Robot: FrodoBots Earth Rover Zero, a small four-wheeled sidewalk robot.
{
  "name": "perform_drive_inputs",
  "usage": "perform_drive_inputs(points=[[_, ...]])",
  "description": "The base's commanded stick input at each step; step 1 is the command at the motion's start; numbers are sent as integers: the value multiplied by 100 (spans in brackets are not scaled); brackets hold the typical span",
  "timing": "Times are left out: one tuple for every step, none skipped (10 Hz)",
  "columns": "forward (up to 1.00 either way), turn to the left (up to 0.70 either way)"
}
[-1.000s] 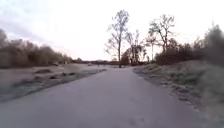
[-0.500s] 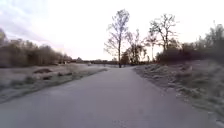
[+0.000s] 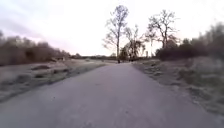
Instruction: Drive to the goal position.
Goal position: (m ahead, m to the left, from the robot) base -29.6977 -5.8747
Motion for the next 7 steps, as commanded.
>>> perform_drive_inputs(points=[[0, 100], [0, 100], [0, 100], [0, 100], [0, 100], [0, 100], [0, 100]])
